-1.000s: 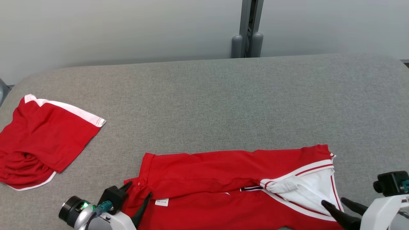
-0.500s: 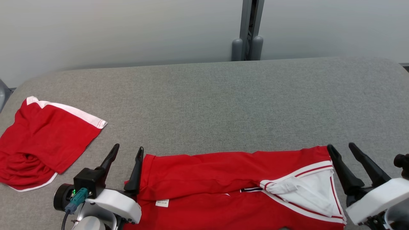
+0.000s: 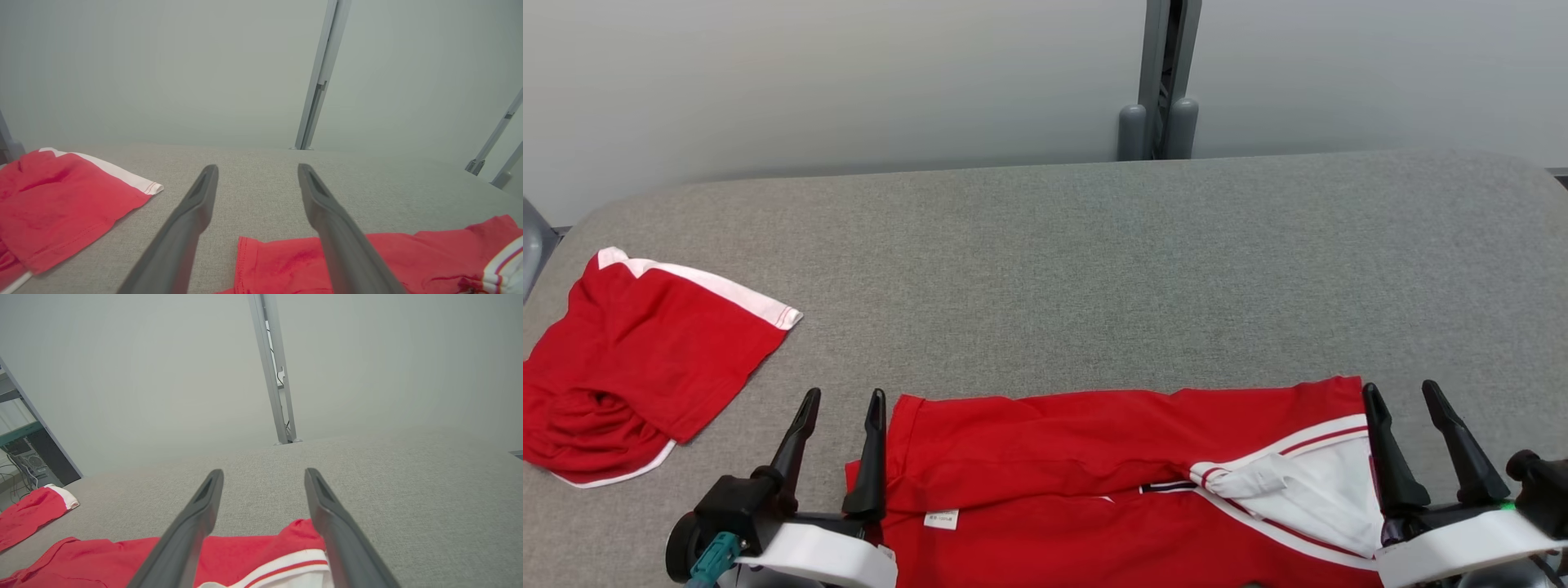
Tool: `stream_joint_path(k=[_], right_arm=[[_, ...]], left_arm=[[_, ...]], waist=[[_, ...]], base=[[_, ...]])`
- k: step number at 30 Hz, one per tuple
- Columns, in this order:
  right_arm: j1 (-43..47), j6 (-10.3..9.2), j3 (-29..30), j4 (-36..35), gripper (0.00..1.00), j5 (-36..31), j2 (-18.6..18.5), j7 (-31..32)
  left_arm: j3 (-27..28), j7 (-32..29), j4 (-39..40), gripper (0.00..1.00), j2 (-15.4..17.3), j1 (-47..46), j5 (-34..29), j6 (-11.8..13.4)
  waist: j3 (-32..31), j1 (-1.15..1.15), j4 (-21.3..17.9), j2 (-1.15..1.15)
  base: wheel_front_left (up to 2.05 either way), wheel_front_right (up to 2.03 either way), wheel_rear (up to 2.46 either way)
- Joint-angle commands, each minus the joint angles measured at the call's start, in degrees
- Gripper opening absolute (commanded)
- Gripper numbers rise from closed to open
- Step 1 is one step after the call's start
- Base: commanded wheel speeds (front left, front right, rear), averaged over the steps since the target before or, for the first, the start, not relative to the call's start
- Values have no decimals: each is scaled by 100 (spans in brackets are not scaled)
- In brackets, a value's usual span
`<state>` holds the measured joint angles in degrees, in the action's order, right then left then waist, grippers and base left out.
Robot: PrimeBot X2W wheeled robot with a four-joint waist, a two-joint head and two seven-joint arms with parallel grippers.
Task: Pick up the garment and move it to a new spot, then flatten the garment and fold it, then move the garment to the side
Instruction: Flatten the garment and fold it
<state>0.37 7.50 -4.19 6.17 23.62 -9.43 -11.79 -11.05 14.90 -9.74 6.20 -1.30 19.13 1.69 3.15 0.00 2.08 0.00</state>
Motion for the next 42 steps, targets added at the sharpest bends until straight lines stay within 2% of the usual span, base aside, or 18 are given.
stream_joint_path(k=[1,10,21,35,37,42], right_arm=[[-94,-2,8,79,100,-56,1,-74],[-145,-2,166,802,100,-19,50,-67],[-302,-2,373,2156,100,322,220,124],[-699,-2,-276,3207,100,899,160,387],[-749,0,-484,3301,0,962,126,380],[-882,-9,-523,3407,0,1058,-77,136]], left_arm=[[69,28,-2,100,-25,55,-94,-78],[230,29,-162,100,-198,-36,-446,-403],[279,29,-339,100,-253,-114,-690,-566],[392,29,-379,100,-293,-233,-808,-658],[404,29,-384,100,-301,-245,-809,-656],[435,29,-405,100,-311,-242,-813,-651]], waist=[[-2,0,21,0],[68,0,124,0],[141,0,288,0],[283,0,424,0],[287,0,433,0],[273,0,414,0]], base=[[0,0,0],[0,0,0],[0,0,0],[0,0,0],[0,0,0],[0,0,0]])
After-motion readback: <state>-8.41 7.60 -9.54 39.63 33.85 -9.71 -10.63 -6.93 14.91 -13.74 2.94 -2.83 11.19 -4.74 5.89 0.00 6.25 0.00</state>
